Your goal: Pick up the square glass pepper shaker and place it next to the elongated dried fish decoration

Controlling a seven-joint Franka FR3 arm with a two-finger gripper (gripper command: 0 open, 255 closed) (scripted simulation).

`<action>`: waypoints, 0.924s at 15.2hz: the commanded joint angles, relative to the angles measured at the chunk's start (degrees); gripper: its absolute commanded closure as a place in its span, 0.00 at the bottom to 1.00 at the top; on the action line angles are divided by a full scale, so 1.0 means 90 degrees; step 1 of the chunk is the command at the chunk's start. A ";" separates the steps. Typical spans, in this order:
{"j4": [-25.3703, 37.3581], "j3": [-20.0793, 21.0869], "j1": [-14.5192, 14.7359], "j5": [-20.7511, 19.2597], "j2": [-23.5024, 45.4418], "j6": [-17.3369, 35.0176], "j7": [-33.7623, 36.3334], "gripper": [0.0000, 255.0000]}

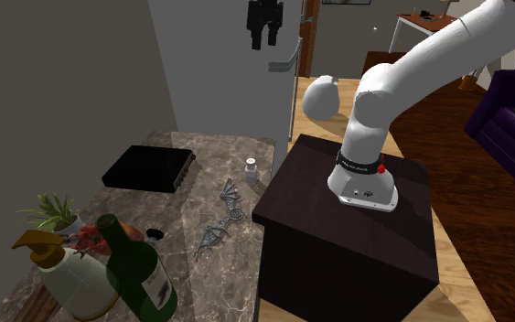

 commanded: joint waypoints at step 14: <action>-0.2218 0.0830 0.0144 0.0190 0.0749 0.2891 0.0465 0.00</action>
